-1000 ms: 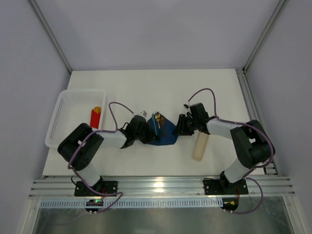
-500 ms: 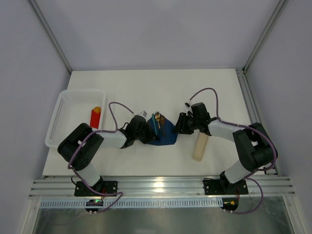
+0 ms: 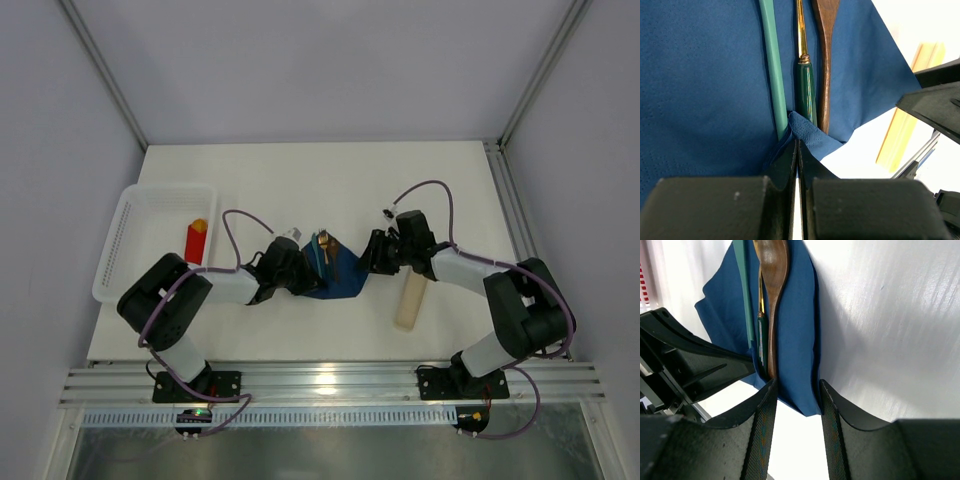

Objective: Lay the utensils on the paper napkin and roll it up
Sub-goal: Roll the napkin at the center of the board.

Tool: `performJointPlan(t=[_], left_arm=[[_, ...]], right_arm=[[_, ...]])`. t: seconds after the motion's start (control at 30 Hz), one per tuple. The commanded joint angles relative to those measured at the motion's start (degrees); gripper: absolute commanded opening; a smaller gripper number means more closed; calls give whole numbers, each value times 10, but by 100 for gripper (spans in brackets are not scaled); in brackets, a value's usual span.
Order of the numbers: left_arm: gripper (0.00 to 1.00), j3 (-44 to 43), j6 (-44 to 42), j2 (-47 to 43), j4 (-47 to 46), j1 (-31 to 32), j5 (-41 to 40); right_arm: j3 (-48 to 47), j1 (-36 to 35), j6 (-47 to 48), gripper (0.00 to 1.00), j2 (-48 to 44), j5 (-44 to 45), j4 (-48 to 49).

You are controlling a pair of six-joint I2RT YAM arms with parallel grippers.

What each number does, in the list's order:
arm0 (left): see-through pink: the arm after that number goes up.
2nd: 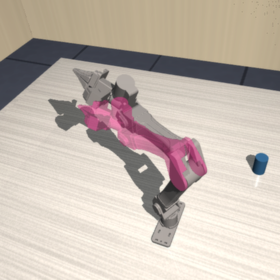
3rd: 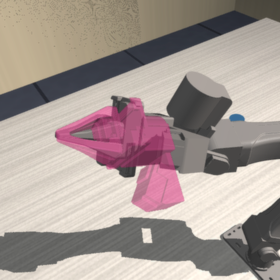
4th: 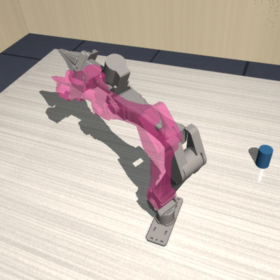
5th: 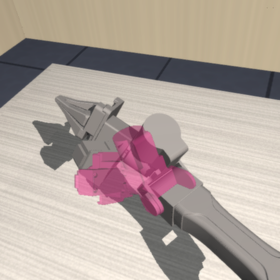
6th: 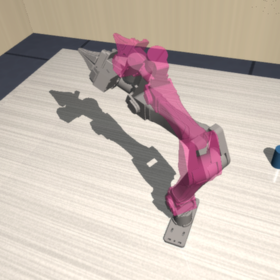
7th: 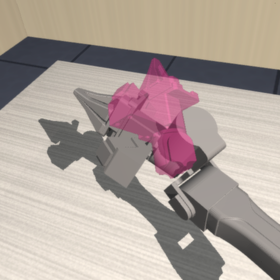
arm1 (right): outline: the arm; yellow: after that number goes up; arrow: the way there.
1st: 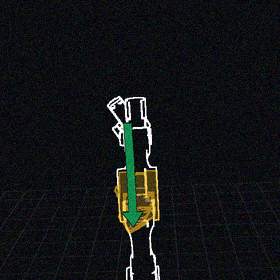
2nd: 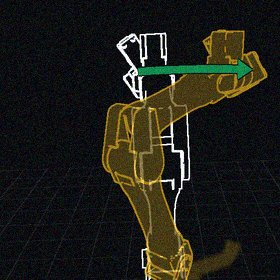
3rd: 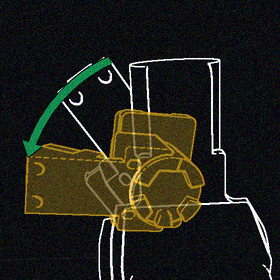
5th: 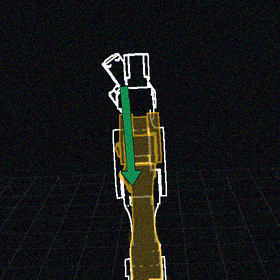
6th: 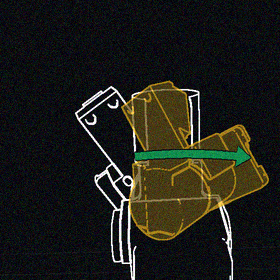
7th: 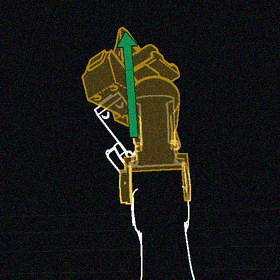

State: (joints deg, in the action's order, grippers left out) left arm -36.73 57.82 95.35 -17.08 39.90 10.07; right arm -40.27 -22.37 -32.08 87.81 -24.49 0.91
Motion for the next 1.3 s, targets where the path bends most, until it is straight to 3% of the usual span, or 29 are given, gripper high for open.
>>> performJointPlan(t=[0.0, 0.2, 0.57, 0.7, 0.9, 1.27], left_arm=[[0, 7, -13, -15, 7, 2, -14], [0, 7, -11, -12, 5, 2, -14], [0, 10, -11, -18, 6, 3, -15], [0, 10, -10, -23, 7, 3, -15], [0, 10, -9, -45, 16, 4, -15], [0, 3, -4, -58, 24, 12, -12]], right_arm=[[5, 3, -7, 43, -33, -6, 17], [4, 5, -5, 42, -27, -9, 16], [5, 5, 15, 29, -17, 26, -2], [2, 4, 22, 23, -8, 37, -6], [-7, 5, 25, 4, 6, 41, -6], [-13, 5, 13, 4, -10, 33, -6]])
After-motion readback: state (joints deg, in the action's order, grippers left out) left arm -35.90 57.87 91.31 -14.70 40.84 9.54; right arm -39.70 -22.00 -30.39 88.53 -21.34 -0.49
